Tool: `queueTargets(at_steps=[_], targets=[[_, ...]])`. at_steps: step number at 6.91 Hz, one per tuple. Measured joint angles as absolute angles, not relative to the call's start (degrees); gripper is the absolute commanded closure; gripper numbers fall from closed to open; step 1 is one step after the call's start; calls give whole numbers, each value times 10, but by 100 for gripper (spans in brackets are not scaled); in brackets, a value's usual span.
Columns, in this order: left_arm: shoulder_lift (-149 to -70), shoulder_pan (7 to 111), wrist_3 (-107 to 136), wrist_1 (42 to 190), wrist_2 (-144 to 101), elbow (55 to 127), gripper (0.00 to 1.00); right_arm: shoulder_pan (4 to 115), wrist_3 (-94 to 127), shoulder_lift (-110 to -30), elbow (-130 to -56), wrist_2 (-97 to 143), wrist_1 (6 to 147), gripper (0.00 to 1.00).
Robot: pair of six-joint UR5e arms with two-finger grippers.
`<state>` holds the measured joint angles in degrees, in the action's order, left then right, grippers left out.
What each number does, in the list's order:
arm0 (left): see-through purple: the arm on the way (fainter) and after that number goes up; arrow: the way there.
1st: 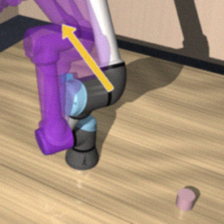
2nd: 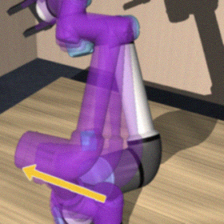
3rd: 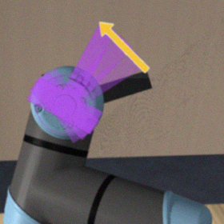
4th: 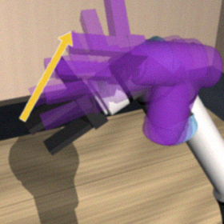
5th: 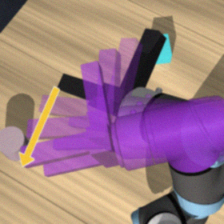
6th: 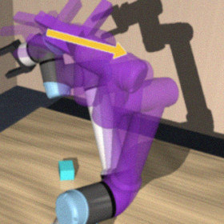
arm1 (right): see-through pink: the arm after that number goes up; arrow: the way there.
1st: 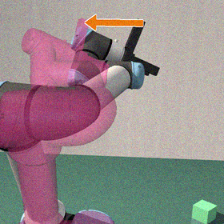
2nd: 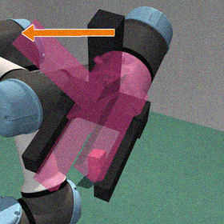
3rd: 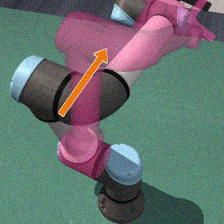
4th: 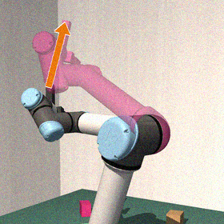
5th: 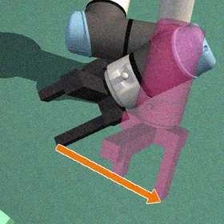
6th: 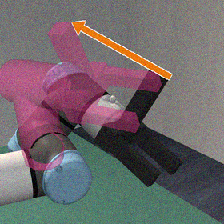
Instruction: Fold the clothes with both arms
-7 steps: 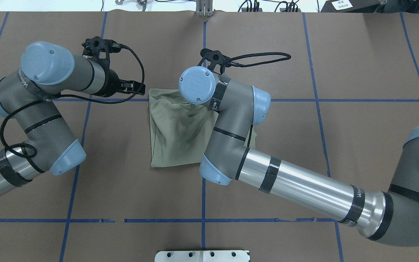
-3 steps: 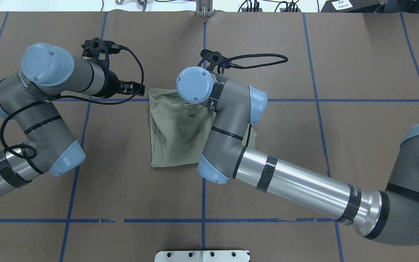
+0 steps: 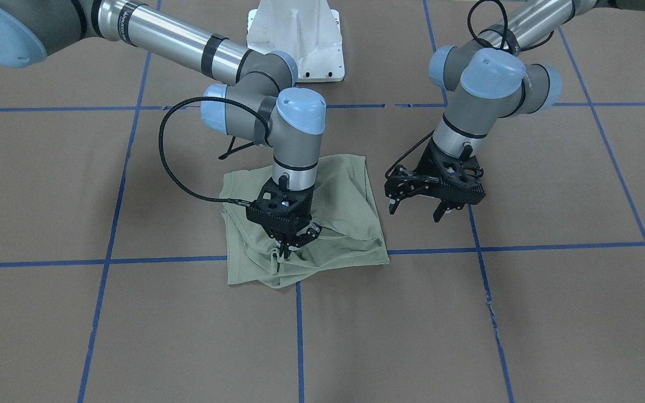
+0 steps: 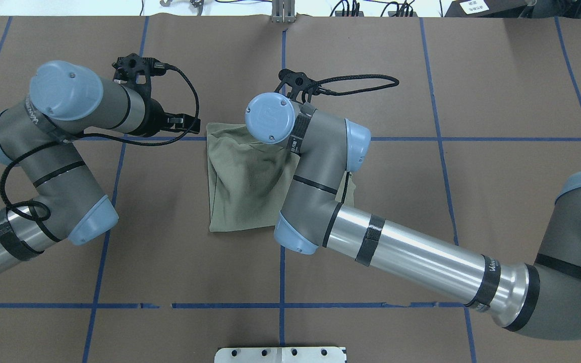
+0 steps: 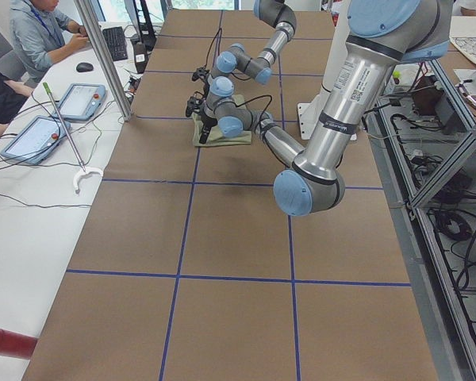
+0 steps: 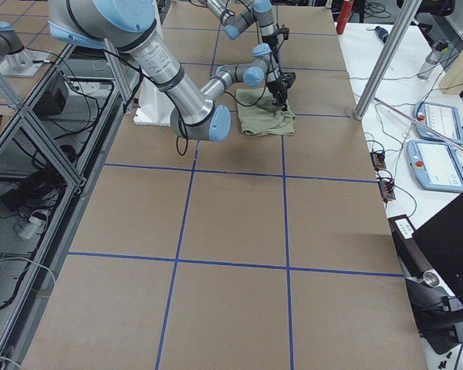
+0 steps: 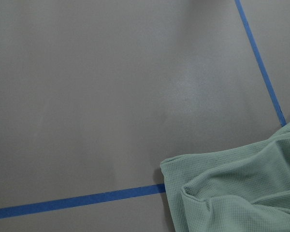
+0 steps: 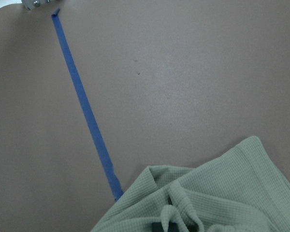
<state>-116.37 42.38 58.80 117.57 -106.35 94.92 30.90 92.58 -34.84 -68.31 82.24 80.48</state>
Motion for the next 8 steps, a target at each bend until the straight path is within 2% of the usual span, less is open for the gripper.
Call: queueTargets(at_steps=[3,4,8], targets=[[-1163,423,589,1176,-1063,950,0,333,892,-350,-668,793,831,100],[-1161,423,589,1176,-1063,950,0,340,885,-350,-655,785,834,1],[-1164,417,603,1176,-1063,951,0,333,832,-323,-649,781,831,0]])
